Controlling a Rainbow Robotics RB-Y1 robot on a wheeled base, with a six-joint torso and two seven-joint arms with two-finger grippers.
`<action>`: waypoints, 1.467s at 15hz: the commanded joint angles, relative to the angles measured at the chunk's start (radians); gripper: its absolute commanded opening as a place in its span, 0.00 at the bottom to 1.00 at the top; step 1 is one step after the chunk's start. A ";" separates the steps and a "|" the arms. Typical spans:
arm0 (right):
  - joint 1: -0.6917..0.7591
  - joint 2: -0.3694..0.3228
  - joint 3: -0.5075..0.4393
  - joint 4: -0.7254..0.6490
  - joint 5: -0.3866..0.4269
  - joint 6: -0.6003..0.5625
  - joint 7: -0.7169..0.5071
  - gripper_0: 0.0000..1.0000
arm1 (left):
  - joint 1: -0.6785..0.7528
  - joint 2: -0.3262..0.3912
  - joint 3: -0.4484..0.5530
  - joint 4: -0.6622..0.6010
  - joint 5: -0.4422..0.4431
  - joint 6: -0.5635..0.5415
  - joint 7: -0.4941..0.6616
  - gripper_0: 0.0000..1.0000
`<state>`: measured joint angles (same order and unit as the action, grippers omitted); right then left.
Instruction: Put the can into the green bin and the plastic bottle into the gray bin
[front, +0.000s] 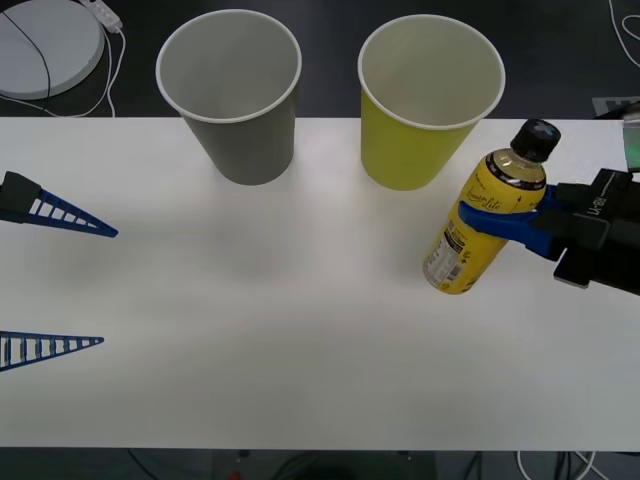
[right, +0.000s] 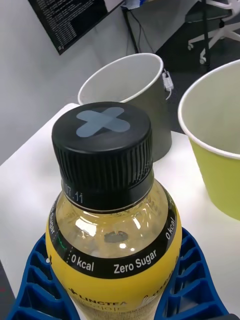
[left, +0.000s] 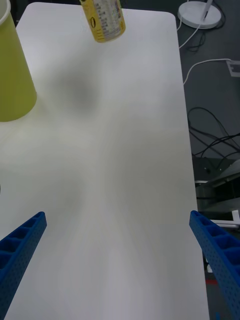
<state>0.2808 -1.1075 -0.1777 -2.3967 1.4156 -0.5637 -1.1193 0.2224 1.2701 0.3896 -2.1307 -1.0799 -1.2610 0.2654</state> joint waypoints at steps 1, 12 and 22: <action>-0.026 0.000 -0.032 -0.064 0.086 -0.042 -0.129 0.00 | 0.000 0.000 0.000 0.000 0.000 0.000 0.000 1.00; -0.342 -0.060 -0.040 0.021 0.025 -0.248 -0.177 0.00 | 0.000 0.000 0.000 0.000 0.000 0.000 0.000 1.00; -0.657 -0.169 0.050 0.186 -0.113 -0.384 -0.178 0.00 | 0.000 0.000 0.000 0.000 0.000 0.000 0.000 1.00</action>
<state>-0.3362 -1.2677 -0.1598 -2.2313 1.3096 -0.9476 -1.2977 0.2224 1.2701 0.3896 -2.1307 -1.0799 -1.2609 0.2654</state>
